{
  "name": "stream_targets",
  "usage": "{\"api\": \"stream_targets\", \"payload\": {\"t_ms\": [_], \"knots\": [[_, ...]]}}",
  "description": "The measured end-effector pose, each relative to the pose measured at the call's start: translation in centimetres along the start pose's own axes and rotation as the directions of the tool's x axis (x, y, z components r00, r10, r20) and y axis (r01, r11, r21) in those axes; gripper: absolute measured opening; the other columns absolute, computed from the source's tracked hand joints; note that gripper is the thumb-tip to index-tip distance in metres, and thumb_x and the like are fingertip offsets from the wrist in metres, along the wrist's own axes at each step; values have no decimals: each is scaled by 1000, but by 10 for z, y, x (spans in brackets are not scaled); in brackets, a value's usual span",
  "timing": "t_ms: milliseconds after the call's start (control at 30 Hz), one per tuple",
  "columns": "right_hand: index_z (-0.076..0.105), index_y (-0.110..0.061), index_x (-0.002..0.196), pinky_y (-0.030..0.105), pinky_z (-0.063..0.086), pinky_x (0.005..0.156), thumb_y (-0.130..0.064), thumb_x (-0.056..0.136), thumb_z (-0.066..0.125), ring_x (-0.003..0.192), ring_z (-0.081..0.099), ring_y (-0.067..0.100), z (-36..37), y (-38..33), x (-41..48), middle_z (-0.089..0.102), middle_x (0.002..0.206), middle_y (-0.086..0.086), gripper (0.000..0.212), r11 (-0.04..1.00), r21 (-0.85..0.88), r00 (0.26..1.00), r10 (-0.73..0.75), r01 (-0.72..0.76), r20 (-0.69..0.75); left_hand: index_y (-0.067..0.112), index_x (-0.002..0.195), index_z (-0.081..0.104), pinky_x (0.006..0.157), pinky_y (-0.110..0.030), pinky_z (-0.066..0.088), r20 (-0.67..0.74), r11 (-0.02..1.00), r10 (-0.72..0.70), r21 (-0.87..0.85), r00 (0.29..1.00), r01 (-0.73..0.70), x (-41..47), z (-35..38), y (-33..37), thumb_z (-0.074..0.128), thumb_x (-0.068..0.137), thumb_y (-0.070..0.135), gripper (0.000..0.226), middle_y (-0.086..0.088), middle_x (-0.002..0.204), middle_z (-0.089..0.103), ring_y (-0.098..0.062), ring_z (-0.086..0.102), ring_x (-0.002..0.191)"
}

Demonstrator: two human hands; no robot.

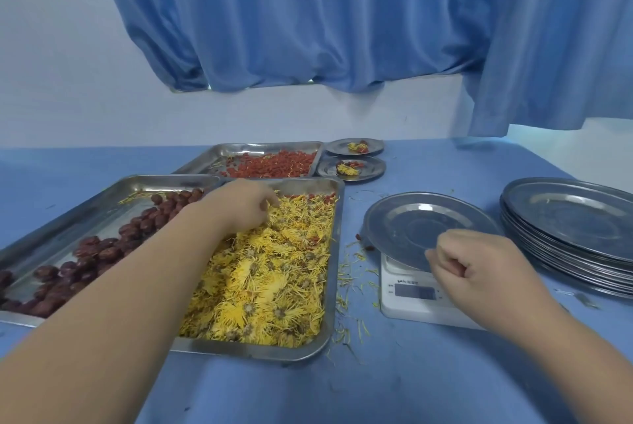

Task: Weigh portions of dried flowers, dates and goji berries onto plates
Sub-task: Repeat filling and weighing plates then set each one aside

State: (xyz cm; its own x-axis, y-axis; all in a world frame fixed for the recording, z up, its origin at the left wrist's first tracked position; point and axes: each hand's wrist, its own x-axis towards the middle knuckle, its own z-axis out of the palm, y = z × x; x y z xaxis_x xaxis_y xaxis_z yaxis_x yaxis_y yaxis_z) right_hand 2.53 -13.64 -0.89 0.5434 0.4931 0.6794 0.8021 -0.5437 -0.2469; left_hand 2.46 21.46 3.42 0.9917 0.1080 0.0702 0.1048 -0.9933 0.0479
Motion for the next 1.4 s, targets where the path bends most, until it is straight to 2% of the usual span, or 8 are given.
{"api": "stream_targets", "payload": {"t_ms": [167, 333, 467, 633, 700, 1000, 1133, 1400], "knots": [[14, -28, 60, 30, 27, 47, 8, 70, 70, 52, 22, 13, -3, 4, 0, 21, 51, -9, 67, 999, 30, 1000, 14, -13, -20, 33, 109, 61, 53, -19, 47, -136, 941, -71, -337, 988, 21, -4, -10, -1, 60, 94, 27, 17, 12, 82, 70, -2, 65, 62], [15, -26, 60, 30, 27, 48, 2, 75, 69, 50, 22, 10, -6, 4, 2, 20, 50, -10, 63, 998, 52, 998, 31, -28, -54, 24, 108, 67, 71, -30, 58, -166, 694, -148, -720, 975, -17, -10, -22, 14, 55, 98, 22, 16, 12, 71, 70, -12, 69, 71], [17, -26, 59, 28, 25, 48, 1, 76, 69, 51, 22, 11, -9, 5, 3, 19, 50, -9, 62, 997, 67, 995, 47, -41, -91, 20, 112, 66, 70, -31, 59, -77, 505, -87, -863, 993, -23, -7, -24, 48, 53, 99, 16, 19, -7, 95, 74, -20, 73, 80], [19, -23, 58, 25, 24, 48, 1, 78, 69, 52, 21, 13, -14, 10, 3, 21, 51, -6, 59, 990, 104, 985, 109, -95, -135, 28, 109, 68, 62, -19, 53, -117, 627, 94, -764, 989, -150, 6, -15, 111, 57, 95, 26, 18, 3, 80, 67, -7, 60, 67], [20, -22, 58, 26, 24, 48, 1, 78, 68, 52, 22, 13, -15, 11, 3, 21, 51, -6, 58, 987, 114, 982, 125, -110, -144, 28, 107, 68, 65, -24, 52, -110, 679, 179, -705, 978, -204, 12, -9, 137, 59, 93, 27, 17, 2, 76, 67, -7, 58, 64], [18, -26, 59, 27, 24, 49, 2, 76, 69, 53, 23, 13, -9, 12, 4, 21, 50, -7, 61, 992, 98, 992, 86, -77, -88, 27, 119, 61, 70, -18, 45, -60, 839, 379, -400, 924, -370, 25, 16, 178, 53, 97, 39, 26, 11, 94, 70, 2, 59, 78], [18, -26, 60, 24, 24, 49, 3, 76, 69, 53, 23, 11, -5, 8, 3, 22, 51, -7, 60, 993, 111, 997, 46, -38, -69, 32, 117, 63, 85, -28, 49, -128, 845, 328, -404, 936, -351, 17, 11, 148, 49, 97, 45, 27, 12, 106, 65, -6, 60, 97], [20, -27, 60, 22, 23, 49, -6, 80, 66, 51, 25, 8, 13, -18, 5, 23, 52, -12, 54, 992, 113, 998, -63, 60, 22, 40, 107, 63, 62, -15, 37, -205, 906, 99, -386, 974, -173, -8, 2, 38, 50, 98, 42, 17, 26, 91, 61, 13, 54, 75]]}}
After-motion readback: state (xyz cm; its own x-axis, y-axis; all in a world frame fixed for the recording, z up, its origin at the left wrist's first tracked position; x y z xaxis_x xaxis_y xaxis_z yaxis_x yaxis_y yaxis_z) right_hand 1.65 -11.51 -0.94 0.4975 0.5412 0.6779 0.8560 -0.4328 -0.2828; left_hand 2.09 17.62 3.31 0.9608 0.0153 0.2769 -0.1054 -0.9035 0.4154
